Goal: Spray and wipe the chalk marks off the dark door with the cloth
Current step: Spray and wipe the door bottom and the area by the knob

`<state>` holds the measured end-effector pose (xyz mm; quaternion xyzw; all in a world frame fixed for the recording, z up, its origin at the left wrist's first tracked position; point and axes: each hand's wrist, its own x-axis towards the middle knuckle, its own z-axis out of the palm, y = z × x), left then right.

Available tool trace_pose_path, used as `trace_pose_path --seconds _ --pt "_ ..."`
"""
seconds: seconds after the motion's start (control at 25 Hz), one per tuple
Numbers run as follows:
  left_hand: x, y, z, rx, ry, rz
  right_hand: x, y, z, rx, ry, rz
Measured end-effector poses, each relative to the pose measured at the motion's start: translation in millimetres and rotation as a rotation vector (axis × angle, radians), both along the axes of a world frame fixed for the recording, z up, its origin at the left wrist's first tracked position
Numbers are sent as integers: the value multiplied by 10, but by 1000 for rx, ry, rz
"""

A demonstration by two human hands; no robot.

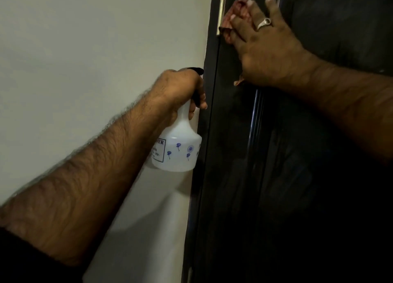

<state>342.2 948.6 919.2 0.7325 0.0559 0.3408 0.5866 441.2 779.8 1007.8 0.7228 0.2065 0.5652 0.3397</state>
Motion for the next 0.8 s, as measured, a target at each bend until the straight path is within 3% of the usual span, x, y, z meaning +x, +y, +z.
trace_pose_path --seconds 0.16,0.36,0.48,0.56,0.64,0.72,0.8 --pt "33 100 -474 -19 -20 68 -34 81 -1146 -339 202 10" --pt "83 125 -1357 -60 21 58 -143 -110 -2789 -506 541 124" --pt "142 104 -1842 -98 47 60 -131 -84 -2525 -454 390 69" --pt "162 81 -2039 -105 46 57 -31 -45 -1932 -267 181 11" --pt "157 84 -2186 -119 23 46 -1 -60 -1467 -60 99 -16" --pt "131 91 -2331 -145 5 41 -12 -15 -1570 -44 91 -15" --pt "118 83 -2505 -154 12 29 25 14 -2148 -194 153 -18"
